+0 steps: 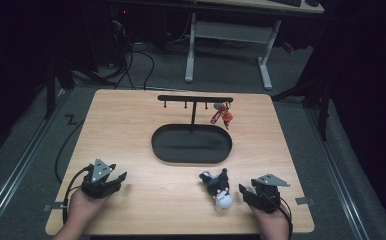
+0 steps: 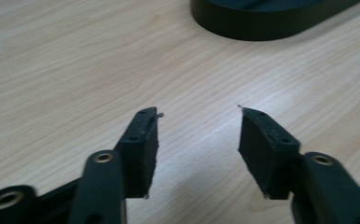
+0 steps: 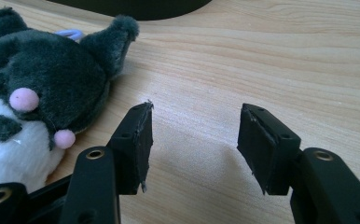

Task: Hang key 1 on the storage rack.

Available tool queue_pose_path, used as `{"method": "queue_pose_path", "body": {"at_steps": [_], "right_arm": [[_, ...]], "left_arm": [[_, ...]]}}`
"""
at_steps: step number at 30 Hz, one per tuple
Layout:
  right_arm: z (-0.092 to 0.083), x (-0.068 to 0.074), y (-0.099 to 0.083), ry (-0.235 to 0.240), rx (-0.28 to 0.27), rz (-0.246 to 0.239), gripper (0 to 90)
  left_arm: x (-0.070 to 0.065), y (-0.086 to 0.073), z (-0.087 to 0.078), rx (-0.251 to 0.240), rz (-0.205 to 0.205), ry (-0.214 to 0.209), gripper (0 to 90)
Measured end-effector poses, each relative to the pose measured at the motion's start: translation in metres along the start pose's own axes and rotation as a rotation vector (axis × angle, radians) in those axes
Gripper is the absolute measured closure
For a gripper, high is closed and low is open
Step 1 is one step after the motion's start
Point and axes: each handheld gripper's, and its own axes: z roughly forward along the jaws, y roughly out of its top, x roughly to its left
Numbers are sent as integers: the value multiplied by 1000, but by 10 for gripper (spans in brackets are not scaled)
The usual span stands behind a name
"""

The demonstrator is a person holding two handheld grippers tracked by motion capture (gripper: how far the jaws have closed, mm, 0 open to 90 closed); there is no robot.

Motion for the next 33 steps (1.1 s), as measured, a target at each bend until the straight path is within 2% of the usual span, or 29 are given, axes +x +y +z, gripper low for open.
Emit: {"method": "queue_pose_path", "body": {"at_steps": [3,4,6,10,12,13,14,16,18,20,21,24,25,26,28,31,32,33], "right_arm": [[1,0,0,-2,10,-7,444],[1,0,0,-4,14,-7,440],[2,0,1,14,23,7,424],[1,3,7,16,40,6,428],[1,5,14,2,79,30,440],[1,5,14,2,79,30,440],[0,5,18,-10,111,35,439],[-1,5,20,-9,118,38,434],[-3,6,25,-4,154,58,424],[-5,9,30,-25,205,44,413],[-5,9,30,-25,205,44,413],[-9,13,38,-56,249,19,404],[-9,13,38,-56,249,19,404],[-9,15,42,-64,282,-3,399],[-9,15,44,-65,298,-15,398],[-12,17,51,-66,327,-18,393],[-13,19,56,-66,357,-22,386],[-13,19,56,-66,357,-22,386]], "left_arm": [[2,-5,1,14,-10,-4,426],[4,-6,2,21,-15,-17,418],[5,-7,2,15,-18,-26,400],[6,-6,2,1,-20,-36,386],[6,-5,4,-6,-12,-46,385],[6,-5,4,-6,-12,-46,386],[5,-4,7,-4,-6,-52,386],[5,-4,9,-3,9,-54,386],[5,-3,9,-4,17,-59,385],[4,-2,9,-13,17,-79,382],[4,-2,9,-13,17,-79,381],[2,-1,7,-19,29,-81,379],[2,-1,7,-19,29,-81,377],[1,-1,7,-15,38,-80,376],[-1,-1,6,-15,43,-85,375],[-3,-1,4,-16,53,-86,376],[-3,0,3,-23,58,-86,379],[-3,0,3,-23,58,-86,380]]}}
